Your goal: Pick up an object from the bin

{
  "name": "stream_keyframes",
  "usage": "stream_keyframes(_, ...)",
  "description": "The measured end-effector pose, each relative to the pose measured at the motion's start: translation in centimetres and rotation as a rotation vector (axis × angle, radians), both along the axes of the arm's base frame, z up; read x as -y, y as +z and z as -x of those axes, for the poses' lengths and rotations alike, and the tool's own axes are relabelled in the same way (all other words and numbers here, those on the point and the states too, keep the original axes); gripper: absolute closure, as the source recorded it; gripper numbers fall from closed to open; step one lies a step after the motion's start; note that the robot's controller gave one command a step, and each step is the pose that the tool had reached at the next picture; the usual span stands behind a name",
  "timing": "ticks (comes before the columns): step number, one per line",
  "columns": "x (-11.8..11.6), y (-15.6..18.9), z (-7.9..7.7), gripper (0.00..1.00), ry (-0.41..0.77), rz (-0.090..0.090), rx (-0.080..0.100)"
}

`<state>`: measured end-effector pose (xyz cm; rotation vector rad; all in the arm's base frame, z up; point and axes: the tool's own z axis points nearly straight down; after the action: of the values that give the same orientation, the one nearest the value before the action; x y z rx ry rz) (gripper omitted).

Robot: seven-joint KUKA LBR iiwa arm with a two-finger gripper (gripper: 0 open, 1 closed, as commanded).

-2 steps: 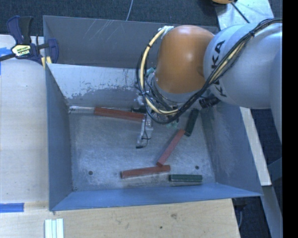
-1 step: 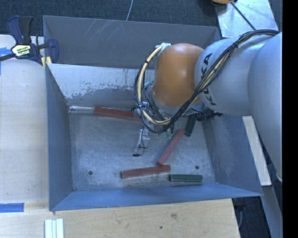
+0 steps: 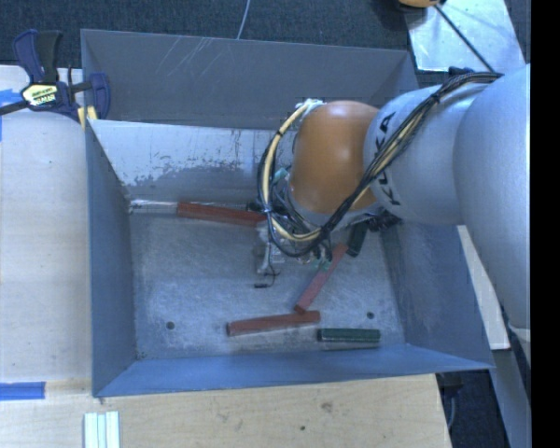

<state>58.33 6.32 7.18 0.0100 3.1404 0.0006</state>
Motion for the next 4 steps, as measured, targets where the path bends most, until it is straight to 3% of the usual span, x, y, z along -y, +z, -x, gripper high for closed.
stream_keyframes(1, 0.0, 0.0, 0.0, 1.0, 0.0, 0.0, 0.0)
stream_keyframes(2, -2.7, 10.1, -1.5, 0.0, 0.032, -0.001, 0.005)
stream_keyframes(3, -2.7, 10.0, -1.4, 0.0, 0.031, 0.0, 0.002)
stream_keyframes(4, -1.9, 4.6, -2.1, 0.0, -0.007, -0.001, 0.009)
